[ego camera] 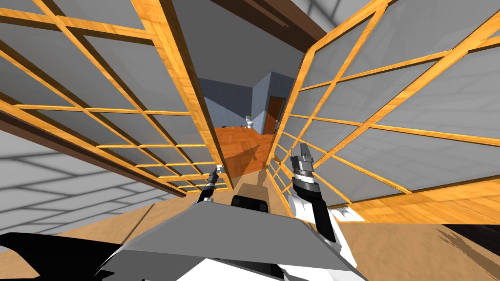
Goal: Pull the door open
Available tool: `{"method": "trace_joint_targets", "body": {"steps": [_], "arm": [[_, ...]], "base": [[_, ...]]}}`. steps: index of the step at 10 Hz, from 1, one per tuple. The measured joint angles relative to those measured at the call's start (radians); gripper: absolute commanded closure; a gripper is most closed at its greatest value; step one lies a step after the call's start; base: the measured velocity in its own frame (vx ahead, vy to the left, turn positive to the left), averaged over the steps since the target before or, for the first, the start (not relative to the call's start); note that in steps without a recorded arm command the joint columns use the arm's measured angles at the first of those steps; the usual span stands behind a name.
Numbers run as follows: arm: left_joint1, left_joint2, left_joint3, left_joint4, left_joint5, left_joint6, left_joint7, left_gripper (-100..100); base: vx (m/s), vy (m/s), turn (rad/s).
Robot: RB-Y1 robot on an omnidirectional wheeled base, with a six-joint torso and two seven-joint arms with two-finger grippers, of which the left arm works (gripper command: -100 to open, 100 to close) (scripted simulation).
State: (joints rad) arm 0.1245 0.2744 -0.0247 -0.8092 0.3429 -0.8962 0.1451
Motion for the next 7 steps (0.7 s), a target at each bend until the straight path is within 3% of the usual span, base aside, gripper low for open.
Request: {"method": "trace_joint_targets", "body": {"steps": [1, 3, 5, 7], "arm": [[0.011, 0.0, -0.002, -0.019, 0.003, 0.008, 0.01, 100], [0.004, 0.006, -0.02, -0.003, 0.035, 0.0, 0.06, 100], [0.014, 0.011, -0.032, -0.027, 0.061, 0.017, 0.103, 100], [0.015, 0.017, -0.046, -0.025, 0.082, 0.013, 0.153, 100]], "base": [[-0.031, 0.009, -0.058], [-0.053, 0.022, -0.069], [-0.04, 0.009, -0.069], [-0.053, 0.016, -0.057]]}}
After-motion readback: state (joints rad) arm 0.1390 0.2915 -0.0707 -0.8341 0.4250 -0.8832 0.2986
